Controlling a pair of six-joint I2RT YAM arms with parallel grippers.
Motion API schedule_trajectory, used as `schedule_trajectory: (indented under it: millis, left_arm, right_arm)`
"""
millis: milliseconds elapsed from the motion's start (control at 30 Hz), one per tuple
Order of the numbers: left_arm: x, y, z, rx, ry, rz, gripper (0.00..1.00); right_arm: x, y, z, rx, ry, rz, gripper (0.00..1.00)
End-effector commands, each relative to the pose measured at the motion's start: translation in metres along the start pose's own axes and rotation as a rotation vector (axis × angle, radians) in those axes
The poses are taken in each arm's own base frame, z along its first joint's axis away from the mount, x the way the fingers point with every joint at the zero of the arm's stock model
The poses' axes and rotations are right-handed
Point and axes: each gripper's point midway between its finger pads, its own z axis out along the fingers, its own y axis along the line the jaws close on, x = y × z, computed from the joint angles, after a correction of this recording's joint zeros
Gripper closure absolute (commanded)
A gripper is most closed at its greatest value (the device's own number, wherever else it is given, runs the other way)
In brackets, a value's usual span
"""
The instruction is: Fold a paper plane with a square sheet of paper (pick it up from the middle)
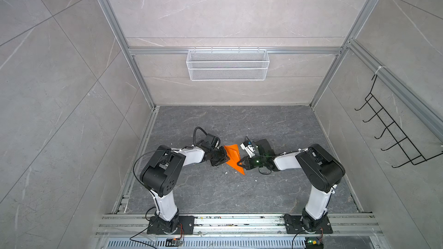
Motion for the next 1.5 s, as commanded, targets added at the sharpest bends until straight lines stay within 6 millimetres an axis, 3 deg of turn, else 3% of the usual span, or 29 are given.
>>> schedule_trajectory:
  millis: [0, 100, 267, 467, 600, 833, 1200, 1333, 1467]
  left_arm:
    - [0.000, -0.001, 0.003, -0.011, 0.011, 0.032, 0.86]
    - [0.001, 0.005, 0.006, -0.037, 0.022, 0.016, 0.89]
    - [0.011, 0.022, 0.010, -0.087, 0.043, -0.037, 0.92]
    - [0.020, 0.030, 0.010, -0.126, 0.033, -0.097, 0.93]
    - [0.022, 0.034, 0.010, -0.136, 0.024, -0.125, 0.93]
    - [0.023, 0.032, 0.010, -0.130, 0.023, -0.132, 0.93]
    - [0.026, 0.034, 0.009, -0.134, 0.024, -0.146, 0.93]
    - [0.027, 0.036, 0.006, -0.137, 0.020, -0.152, 0.93]
    - [0.029, 0.038, 0.004, -0.141, 0.017, -0.158, 0.93]
  right_arm:
    - [0.026, -0.016, -0.005, 0.079, 0.100, -0.044, 0.93]
    - [0.023, -0.015, -0.006, 0.079, 0.093, -0.062, 0.91]
    - [0.013, -0.014, -0.009, 0.123, 0.044, -0.024, 0.79]
    - [0.004, -0.009, -0.018, 0.292, -0.014, -0.070, 0.71]
    - [0.004, -0.011, -0.017, 0.403, 0.002, -0.145, 0.70]
    - [0.001, 0.001, -0.006, 0.443, 0.038, -0.232, 0.70]
    - [-0.003, -0.007, -0.002, 0.497, 0.028, -0.245, 0.69]
    - [-0.003, -0.006, 0.001, 0.480, 0.027, -0.236, 0.73]
    - [0.001, -0.002, 0.003, 0.446, 0.030, -0.215, 0.85]
